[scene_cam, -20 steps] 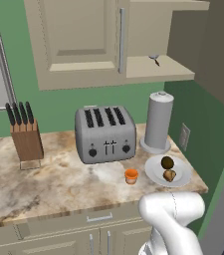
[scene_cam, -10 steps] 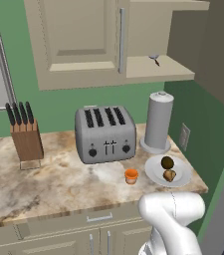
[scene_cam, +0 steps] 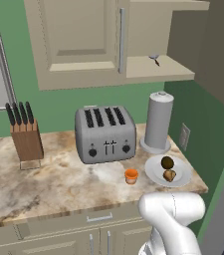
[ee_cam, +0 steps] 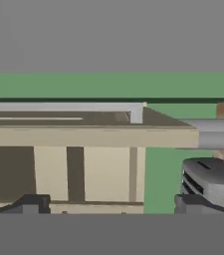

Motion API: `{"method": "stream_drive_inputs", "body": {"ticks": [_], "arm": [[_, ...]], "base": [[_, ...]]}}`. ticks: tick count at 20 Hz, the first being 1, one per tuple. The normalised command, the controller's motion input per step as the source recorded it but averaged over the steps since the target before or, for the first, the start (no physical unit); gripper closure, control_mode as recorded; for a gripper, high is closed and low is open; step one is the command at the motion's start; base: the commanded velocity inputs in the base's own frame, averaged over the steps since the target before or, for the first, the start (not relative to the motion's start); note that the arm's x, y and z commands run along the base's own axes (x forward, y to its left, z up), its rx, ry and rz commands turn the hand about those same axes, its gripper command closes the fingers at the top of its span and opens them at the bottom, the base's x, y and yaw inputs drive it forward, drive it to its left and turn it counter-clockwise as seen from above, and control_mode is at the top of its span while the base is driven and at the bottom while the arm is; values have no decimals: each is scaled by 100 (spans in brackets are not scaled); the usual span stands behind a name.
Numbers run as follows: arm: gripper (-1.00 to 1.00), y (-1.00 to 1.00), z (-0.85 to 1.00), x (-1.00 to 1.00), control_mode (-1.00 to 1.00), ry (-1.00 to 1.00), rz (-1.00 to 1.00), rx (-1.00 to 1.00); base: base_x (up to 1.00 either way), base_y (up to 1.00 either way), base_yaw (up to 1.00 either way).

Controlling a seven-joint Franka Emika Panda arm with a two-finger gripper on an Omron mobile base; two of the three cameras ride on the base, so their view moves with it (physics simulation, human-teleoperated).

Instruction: Pick the avocado and bread from the counter and place them on the plate. Then pick the jam from the cabinet and place it next to the plate. Lastly close the cabinet door.

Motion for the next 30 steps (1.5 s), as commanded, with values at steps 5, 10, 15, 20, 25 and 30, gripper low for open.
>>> {"method": "stream_drive_inputs", "body": {"ticks": [5,10,15,20,25,30], "arm": [[-100,-4,-5,39,-100,0,0,0],[-100,-37,-4,8,-100,0,0,0],[-100,-25,-5,13,-100,0,0,0],[-100,-11,-9,15,-100,0,-2,0],[-100,-3,-10,26,-100,0,-6,0],[-100,-4,-5,36,-100,0,-1,0]], "base": [[0,0,0],[0,0,0],[0,0,0],[0,0,0],[0,0,0],[0,0,0]]}}
